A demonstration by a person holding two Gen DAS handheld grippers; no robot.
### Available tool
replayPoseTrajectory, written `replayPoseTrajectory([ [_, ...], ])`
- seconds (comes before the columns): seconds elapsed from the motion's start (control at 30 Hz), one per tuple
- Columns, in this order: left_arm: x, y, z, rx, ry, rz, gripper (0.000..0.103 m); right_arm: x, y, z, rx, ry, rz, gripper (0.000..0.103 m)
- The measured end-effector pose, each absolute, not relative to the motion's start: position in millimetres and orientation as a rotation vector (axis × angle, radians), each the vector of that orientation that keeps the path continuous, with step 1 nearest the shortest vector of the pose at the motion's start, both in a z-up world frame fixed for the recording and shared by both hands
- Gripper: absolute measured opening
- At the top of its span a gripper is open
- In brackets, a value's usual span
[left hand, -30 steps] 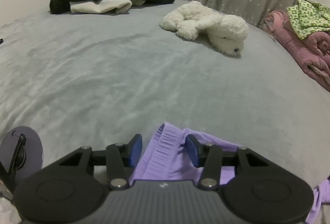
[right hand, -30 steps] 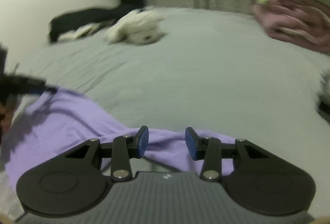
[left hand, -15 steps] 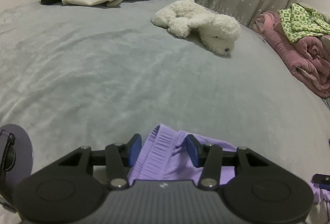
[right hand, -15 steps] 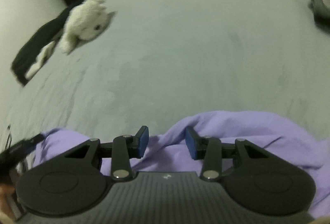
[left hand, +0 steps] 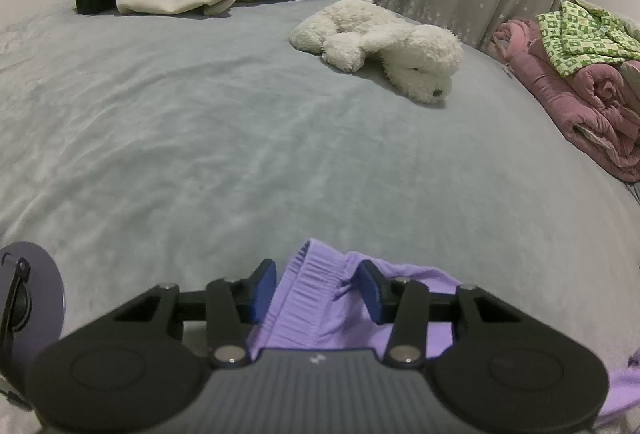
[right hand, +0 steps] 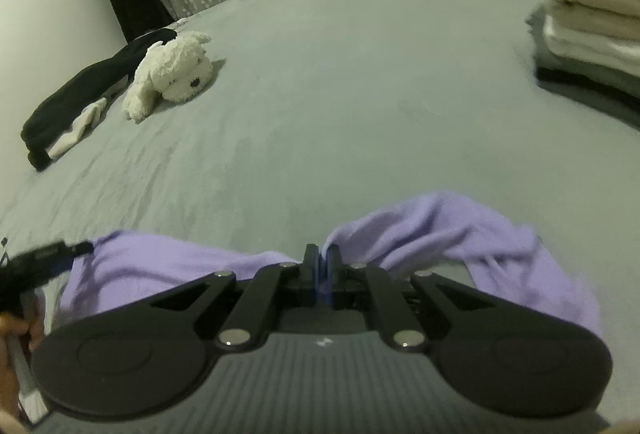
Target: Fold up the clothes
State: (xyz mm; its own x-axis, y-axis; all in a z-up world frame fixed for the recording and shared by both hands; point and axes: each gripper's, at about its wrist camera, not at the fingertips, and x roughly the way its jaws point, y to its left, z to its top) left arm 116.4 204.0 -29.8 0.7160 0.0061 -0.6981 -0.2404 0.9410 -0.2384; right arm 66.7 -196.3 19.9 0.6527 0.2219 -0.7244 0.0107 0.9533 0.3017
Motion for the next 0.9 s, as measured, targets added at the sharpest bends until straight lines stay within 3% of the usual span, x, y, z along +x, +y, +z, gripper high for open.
replayPoseTrajectory([
  [0.43, 113, 206, -31, -0.341, 0.761, 0.134, 0.039, 37, -189, -10, 0.261, 0.963, 0.127, 0.004],
  [0.5, 113, 207, -30, -0.348, 0.762, 0.132, 0.039, 35, -187, -14, 0.253, 0.982, 0.13, 0.014],
  [0.63, 112, 213, -28, -0.379, 0.757, 0.117, 0.039, 38, -186, -1, 0.223, 0.947, 0.154, 0.016],
  [0.73, 110, 217, -27, -0.388, 0.75, 0.106, 0.039, 44, -182, 6, 0.195, 0.913, 0.164, 0.036],
  [0.9, 111, 218, -30, -0.345, 0.758, 0.091, 0.039, 66, -172, 0, 0.151, 0.888, 0.178, 0.037],
])
